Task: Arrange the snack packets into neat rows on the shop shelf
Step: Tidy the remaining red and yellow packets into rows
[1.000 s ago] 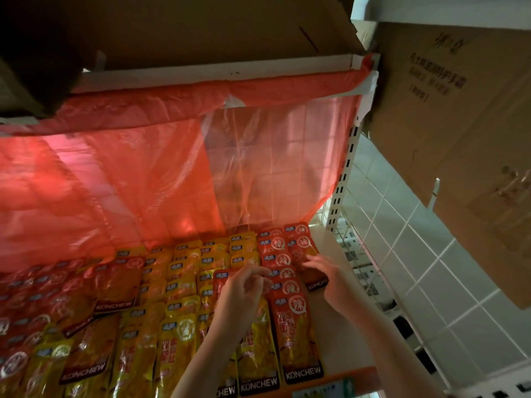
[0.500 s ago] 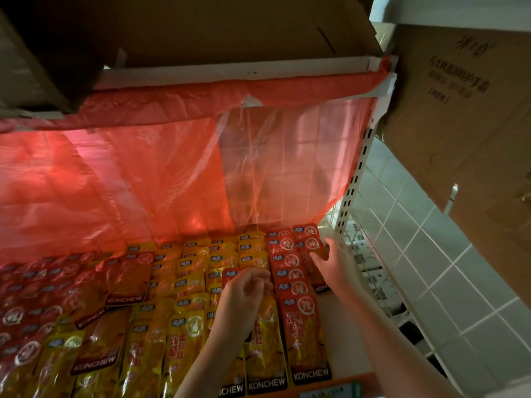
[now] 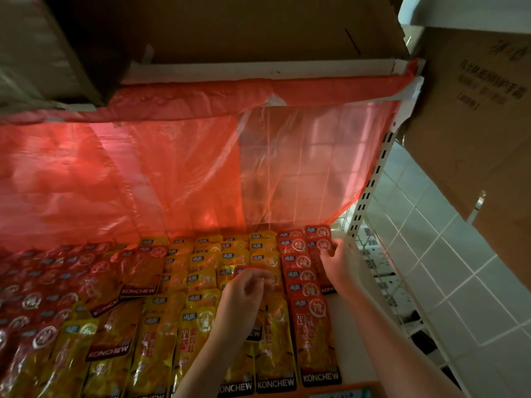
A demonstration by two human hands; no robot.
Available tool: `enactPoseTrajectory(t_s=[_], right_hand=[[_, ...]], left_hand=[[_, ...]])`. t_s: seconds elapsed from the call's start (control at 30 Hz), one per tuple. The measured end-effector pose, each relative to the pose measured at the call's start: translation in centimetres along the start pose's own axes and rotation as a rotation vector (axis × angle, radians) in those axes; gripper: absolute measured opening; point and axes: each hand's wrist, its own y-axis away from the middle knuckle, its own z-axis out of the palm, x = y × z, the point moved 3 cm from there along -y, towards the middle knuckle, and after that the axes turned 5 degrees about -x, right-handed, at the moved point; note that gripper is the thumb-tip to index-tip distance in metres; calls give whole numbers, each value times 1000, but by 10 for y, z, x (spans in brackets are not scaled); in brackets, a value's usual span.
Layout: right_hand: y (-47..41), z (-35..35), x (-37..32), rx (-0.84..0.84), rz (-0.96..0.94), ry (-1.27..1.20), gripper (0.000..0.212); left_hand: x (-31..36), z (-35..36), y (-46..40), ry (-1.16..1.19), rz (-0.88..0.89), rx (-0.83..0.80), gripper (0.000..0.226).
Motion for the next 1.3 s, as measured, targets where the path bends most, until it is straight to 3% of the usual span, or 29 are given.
enactPoseTrajectory(t_s=[0.13,0.23,0.33,0.53,0.63,0.77,1.03,1.13,1.3], right_hand=[[1,-5,-7,-18,-56,50,6],[-1,-7,-5,9,-121,139,32],[1,-8,-7,-23,-155,192,36],[4,-13,-10,-7,-139,203,26],[9,-17,-19,62,-197,213,15],[26,-15,-51,136,-327,146,19],[85,37,-118,-156,-618,86,22],[112,65,-132,-289,-648,70,22],[150,111,-143,-427,-680,80,23]], left_hand=[[-3,-6,-3,-17,-3,11,24],[-1,-5,-6,-27,-8,6,25],[-1,-6,-7,-43,0,4,22],[-4,-7,-7,-64,20,18,21],[-6,-11,-4,-63,38,40,21],[-11,-25,3,-77,56,83,24],[-37,-77,14,-197,17,308,21],[-48,-103,22,-353,7,410,24],[-57,-141,26,-482,-85,460,45]])
